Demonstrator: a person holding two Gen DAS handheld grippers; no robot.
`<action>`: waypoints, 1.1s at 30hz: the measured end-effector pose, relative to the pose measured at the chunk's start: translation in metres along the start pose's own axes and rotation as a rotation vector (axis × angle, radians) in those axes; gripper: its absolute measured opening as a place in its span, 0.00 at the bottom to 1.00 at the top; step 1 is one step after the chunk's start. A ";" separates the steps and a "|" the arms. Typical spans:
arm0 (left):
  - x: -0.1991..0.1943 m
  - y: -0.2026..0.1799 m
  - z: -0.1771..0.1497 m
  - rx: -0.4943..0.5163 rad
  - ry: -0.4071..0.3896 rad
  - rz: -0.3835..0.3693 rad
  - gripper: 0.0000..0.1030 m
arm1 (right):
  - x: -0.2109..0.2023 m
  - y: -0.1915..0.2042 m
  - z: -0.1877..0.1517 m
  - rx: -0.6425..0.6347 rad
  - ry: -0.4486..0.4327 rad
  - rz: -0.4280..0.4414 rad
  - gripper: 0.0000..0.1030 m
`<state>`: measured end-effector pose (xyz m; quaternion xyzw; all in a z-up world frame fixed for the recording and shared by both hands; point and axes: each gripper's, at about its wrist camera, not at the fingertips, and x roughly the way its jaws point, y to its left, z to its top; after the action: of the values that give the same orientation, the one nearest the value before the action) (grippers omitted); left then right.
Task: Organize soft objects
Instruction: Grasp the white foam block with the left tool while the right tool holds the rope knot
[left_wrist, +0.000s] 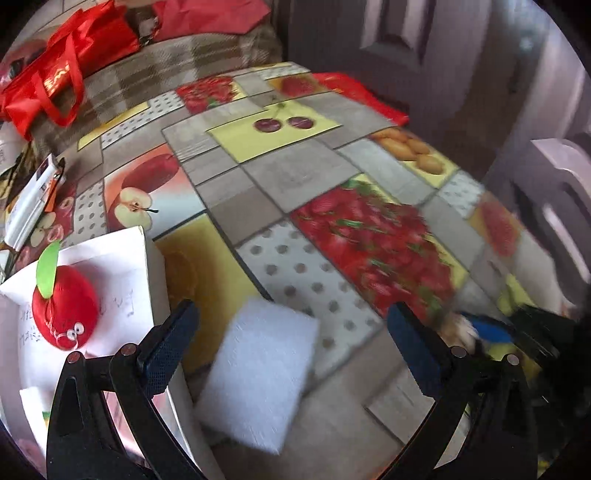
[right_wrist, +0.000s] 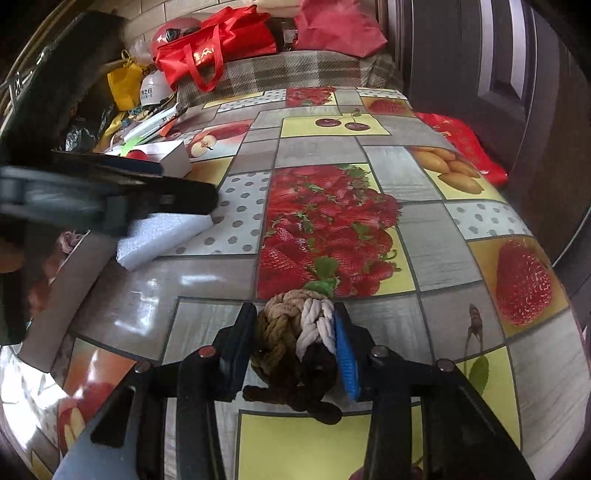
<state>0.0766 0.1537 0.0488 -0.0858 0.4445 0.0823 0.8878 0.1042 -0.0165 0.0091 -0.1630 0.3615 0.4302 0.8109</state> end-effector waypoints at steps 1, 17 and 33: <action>0.005 0.001 0.003 -0.006 0.006 0.019 0.99 | 0.000 -0.002 0.000 0.009 -0.002 0.010 0.40; 0.004 -0.026 -0.037 0.026 0.133 -0.014 0.98 | -0.005 -0.011 -0.003 0.053 -0.007 0.040 0.40; -0.012 -0.061 -0.062 0.235 0.084 0.096 0.51 | -0.059 -0.041 -0.025 0.128 -0.128 0.017 0.40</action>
<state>0.0345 0.0793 0.0268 0.0367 0.4914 0.0681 0.8675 0.1050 -0.0889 0.0331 -0.0799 0.3371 0.4227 0.8375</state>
